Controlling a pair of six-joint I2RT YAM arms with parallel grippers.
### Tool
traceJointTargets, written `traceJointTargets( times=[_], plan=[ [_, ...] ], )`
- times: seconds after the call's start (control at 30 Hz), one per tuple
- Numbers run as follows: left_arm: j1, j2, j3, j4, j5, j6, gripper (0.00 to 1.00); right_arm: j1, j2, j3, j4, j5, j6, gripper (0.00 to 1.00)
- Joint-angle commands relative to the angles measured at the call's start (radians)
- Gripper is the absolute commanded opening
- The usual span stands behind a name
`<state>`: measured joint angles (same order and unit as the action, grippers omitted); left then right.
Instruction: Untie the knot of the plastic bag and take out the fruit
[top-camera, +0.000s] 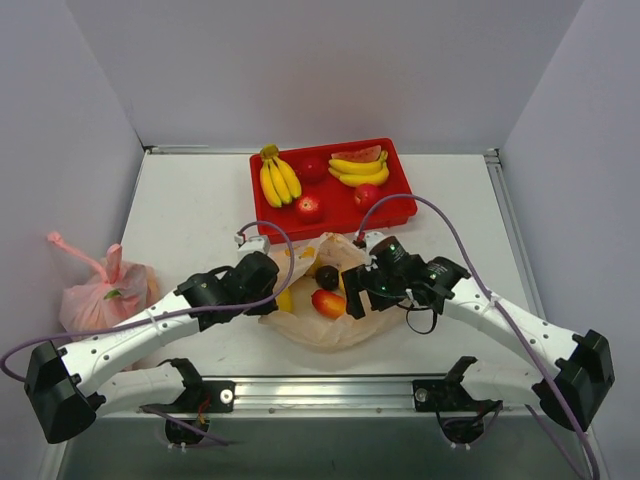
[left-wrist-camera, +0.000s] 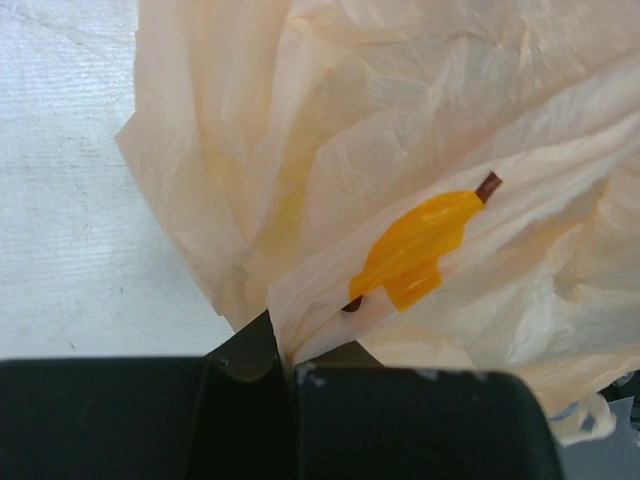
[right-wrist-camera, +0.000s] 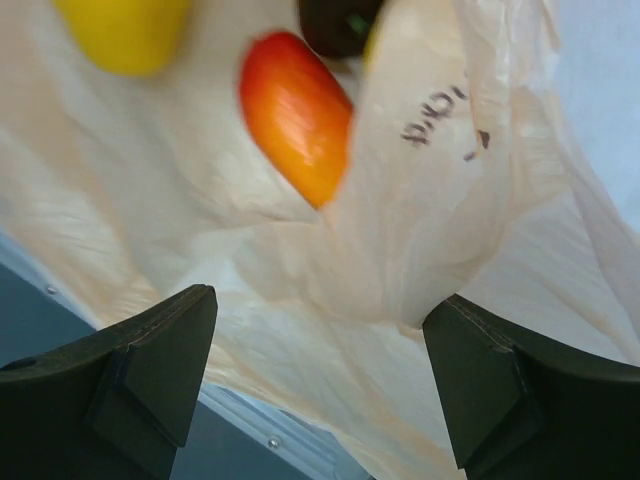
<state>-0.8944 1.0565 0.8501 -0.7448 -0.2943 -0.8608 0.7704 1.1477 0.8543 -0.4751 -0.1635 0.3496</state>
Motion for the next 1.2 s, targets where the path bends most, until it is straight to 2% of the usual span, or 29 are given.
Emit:
traceJointTargets(
  times=[0.0, 0.27, 0.33, 0.5, 0.6, 0.73, 0.87, 0.97, 1.17],
  plan=[
    [-0.02, 0.013, 0.055, 0.016, -0.008, -0.026, 0.0, 0.082, -0.002, 0.13, 0.009, 0.12, -0.041, 0.84],
    [-0.034, -0.012, 0.029, 0.015, -0.023, -0.047, 0.0, 0.216, 0.06, 0.216, 0.026, 0.326, -0.084, 0.82],
    [-0.034, -0.019, 0.023, 0.015, -0.029, -0.05, 0.0, 0.26, 0.058, 0.224, 0.026, 0.418, -0.103, 0.82],
    [-0.034, -0.032, 0.014, 0.007, -0.046, -0.055, 0.0, 0.271, 0.017, 0.242, 0.026, 0.44, -0.162, 0.82],
    [-0.034, -0.035, 0.015, -0.005, -0.06, -0.053, 0.0, 0.271, -0.026, 0.25, 0.042, 0.415, -0.181, 0.82],
    [-0.032, -0.036, 0.012, -0.011, -0.071, -0.052, 0.0, 0.27, -0.065, 0.264, 0.096, 0.242, -0.228, 0.81],
    [-0.032, -0.041, 0.024, -0.028, -0.088, -0.046, 0.0, 0.267, -0.024, 0.287, 0.104, 0.029, -0.262, 0.81],
    [-0.032, -0.052, 0.03, -0.033, -0.088, -0.044, 0.0, 0.265, 0.061, 0.289, 0.102, 0.018, -0.282, 0.8],
    [-0.032, -0.064, 0.014, -0.034, -0.075, -0.05, 0.01, 0.259, 0.273, 0.256, 0.127, 0.12, -0.372, 0.78]
  ],
)
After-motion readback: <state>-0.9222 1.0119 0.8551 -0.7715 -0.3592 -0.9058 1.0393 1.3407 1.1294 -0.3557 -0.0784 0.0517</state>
